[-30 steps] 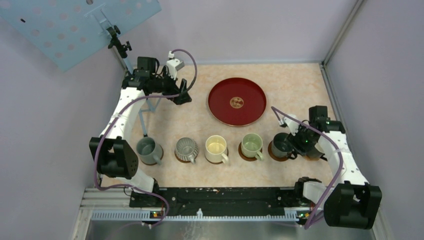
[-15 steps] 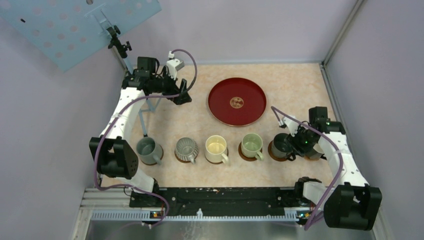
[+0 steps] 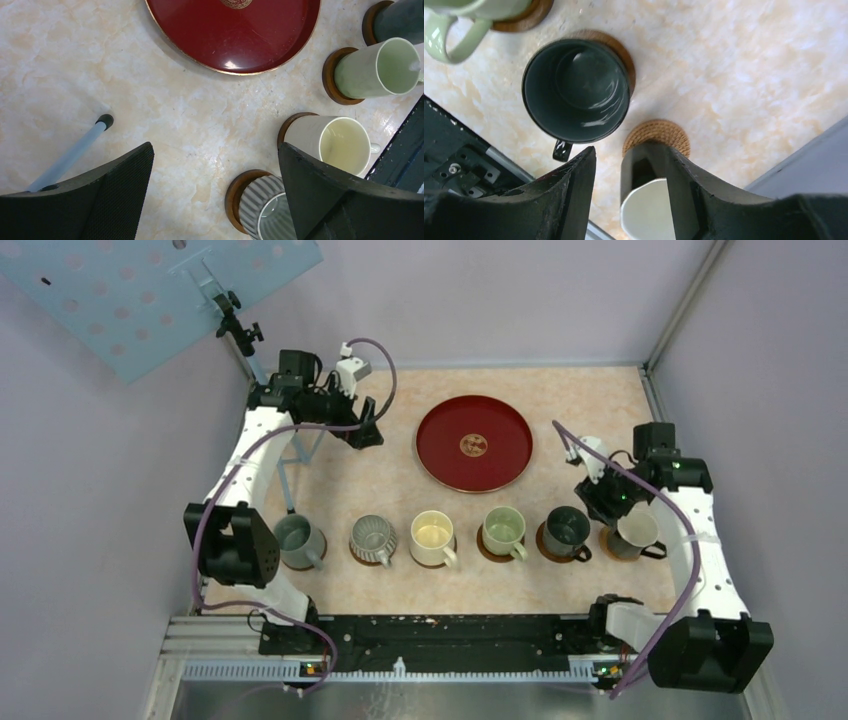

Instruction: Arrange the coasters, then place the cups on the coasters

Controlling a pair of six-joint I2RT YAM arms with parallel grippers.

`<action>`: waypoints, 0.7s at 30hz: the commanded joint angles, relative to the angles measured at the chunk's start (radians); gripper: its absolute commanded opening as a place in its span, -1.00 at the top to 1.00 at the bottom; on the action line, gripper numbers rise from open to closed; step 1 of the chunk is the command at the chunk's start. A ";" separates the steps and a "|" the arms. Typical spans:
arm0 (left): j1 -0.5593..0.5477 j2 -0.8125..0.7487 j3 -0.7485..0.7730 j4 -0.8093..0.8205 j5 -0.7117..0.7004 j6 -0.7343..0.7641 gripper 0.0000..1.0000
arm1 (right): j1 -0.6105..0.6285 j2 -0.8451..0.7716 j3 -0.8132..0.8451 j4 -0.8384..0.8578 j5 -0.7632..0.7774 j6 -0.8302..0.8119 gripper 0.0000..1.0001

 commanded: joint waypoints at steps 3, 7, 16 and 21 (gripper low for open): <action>0.004 0.053 0.140 -0.086 -0.036 0.023 -0.98 | -0.003 0.097 0.207 0.033 -0.121 0.121 -0.12; 0.002 0.224 0.408 -0.308 -0.082 0.025 -0.97 | -0.003 0.194 0.333 0.127 -0.179 0.259 -0.26; -0.029 0.307 0.524 -0.328 -0.215 -0.012 -0.97 | 0.018 0.350 0.478 0.324 -0.235 0.537 -0.57; -0.116 0.218 0.340 -0.206 -0.404 -0.001 -0.97 | 0.100 0.364 0.377 0.426 -0.151 0.599 -0.59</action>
